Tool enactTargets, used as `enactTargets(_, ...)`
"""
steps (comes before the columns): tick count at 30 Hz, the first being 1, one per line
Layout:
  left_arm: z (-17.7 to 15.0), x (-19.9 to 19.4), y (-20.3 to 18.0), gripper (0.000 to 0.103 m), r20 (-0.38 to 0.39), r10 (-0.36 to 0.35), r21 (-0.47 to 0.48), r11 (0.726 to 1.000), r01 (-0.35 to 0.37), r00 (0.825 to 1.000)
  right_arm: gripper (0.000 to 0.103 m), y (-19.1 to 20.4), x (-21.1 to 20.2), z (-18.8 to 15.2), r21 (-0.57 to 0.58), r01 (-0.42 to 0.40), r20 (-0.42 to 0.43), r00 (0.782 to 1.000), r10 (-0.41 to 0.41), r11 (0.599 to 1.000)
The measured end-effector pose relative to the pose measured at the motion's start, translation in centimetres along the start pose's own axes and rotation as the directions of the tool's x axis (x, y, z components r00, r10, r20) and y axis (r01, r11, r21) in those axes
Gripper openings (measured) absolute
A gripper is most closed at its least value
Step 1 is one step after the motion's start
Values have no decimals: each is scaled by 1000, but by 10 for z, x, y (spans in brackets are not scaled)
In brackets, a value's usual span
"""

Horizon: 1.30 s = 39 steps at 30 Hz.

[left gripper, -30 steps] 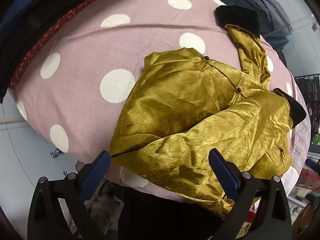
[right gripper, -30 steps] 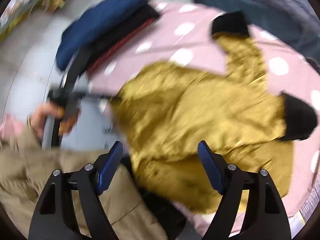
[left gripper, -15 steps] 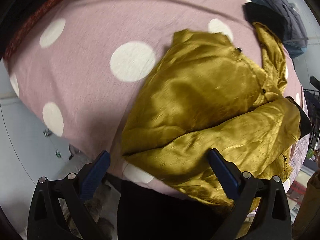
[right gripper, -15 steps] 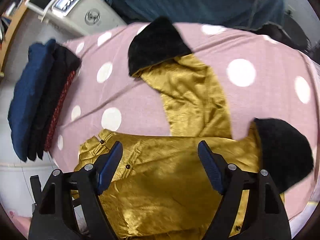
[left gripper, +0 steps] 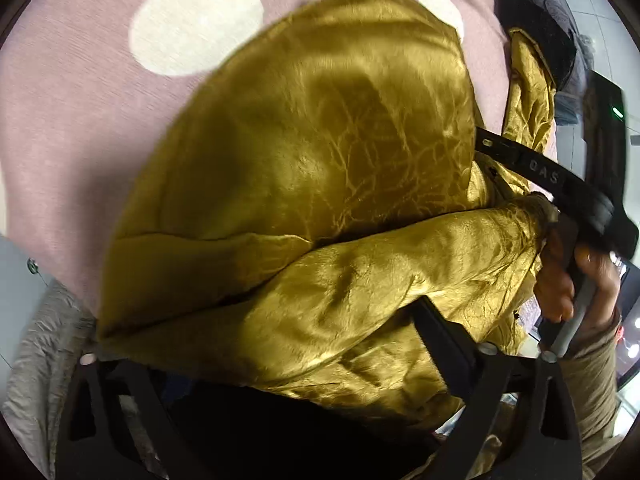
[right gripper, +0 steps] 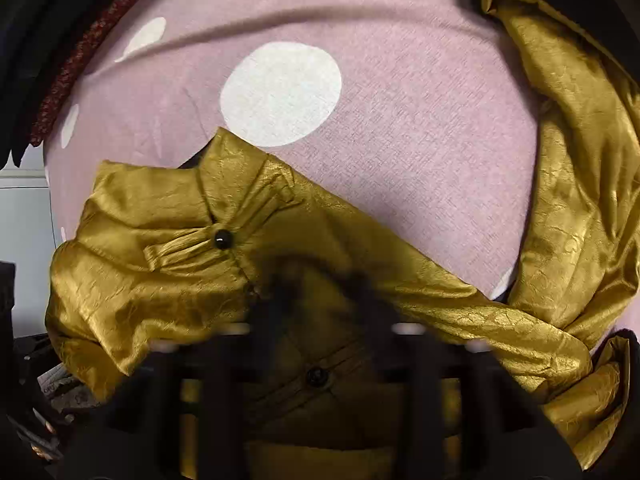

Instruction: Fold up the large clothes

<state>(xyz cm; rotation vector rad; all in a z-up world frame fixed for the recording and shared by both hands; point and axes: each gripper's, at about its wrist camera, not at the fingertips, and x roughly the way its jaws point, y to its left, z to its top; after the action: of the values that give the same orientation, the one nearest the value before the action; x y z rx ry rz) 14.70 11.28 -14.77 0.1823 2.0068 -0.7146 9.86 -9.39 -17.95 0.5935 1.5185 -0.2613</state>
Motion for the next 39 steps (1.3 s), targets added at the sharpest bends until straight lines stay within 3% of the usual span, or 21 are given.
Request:
enactTargets(1,2,0,-3,66,4,12,13,1000,-12,1000,7,-5,-8,-5,28,-1,32,999,0,1000)
enactTargets(2,3,-2,-8,58,22,40,38,998,-41,999,5,-10,-17,-10,58,-15,69,998,11,998)
enactTargets(4,5,-9,-21,29,56,79,103,991,-85,995,4,-26,-46,-25,138,-69,170,984,45,988)
enactTargets(8,-3,-36,-70,17,190,134,292,938,-186,973,4,-53,-113,-64,268,-175,346,935,75,947)
enactTargets(11,-23,-68,-121,13,349,113,453,849,-273,930,4,-70,-175,-100,337,-191,473,881,9,922)
enactTargets(14,-54,-109,-174,12,453,-20,591,755,-284,891,4,-87,-242,-150,409,-208,588,804,-83,888)
enactTargets(17,-94,-142,-226,12,496,-154,710,638,-297,855,4,-100,-298,-206,476,-228,672,718,-184,849)
enactTargets(18,-115,-150,-249,12,496,-203,759,575,-307,844,4,-103,-313,-229,499,-243,694,687,-216,832)
enactTargets(19,-126,-152,-264,12,492,-228,783,539,-312,841,4,-104,-326,-253,521,-264,713,658,-244,812)
enactTargets(20,-148,-156,-282,12,476,-268,821,476,-315,837,4,-110,-339,-278,539,-292,731,629,-265,790)
enactTargets(22,-175,-159,-305,12,433,-326,873,385,-301,840,4,-107,-364,-329,560,-327,763,563,-319,762)
enactTargets(23,-200,-162,-318,12,392,-370,907,311,-286,842,4,-101,-378,-350,574,-320,766,534,-356,754)
enactTargets(26,-251,-169,-339,12,314,-435,949,166,-268,844,4,-72,-413,-407,595,-291,779,440,-448,749)
enactTargets(27,-270,-176,-345,12,270,-465,962,107,-250,843,4,-61,-428,-426,598,-282,785,396,-477,750)
enactTargets(29,-295,-186,-355,11,211,-511,974,41,-222,833,4,-36,-452,-446,597,-270,795,324,-513,755)
enactTargets(31,-309,-208,-358,11,163,-568,980,2,-197,807,4,-7,-482,-466,592,-229,804,229,-548,773)
enactTargets(33,-315,-233,-356,11,136,-624,983,-10,-182,769,4,20,-507,-479,584,-179,811,145,-566,791)
enactTargets(35,-313,-262,-352,11,122,-680,985,-6,-172,722,4,46,-537,-491,540,-127,841,47,-539,832)
enactTargets(36,-311,-271,-351,11,121,-696,986,3,-165,708,3,57,-545,-491,514,-100,857,10,-516,852)
enactTargets(37,-307,-281,-347,11,120,-710,988,20,-150,694,3,66,-553,-484,481,-69,875,-18,-484,874)
enactTargets(39,-284,-295,-339,11,158,-724,987,92,-133,671,4,70,-560,-462,442,-27,897,-25,-442,897)
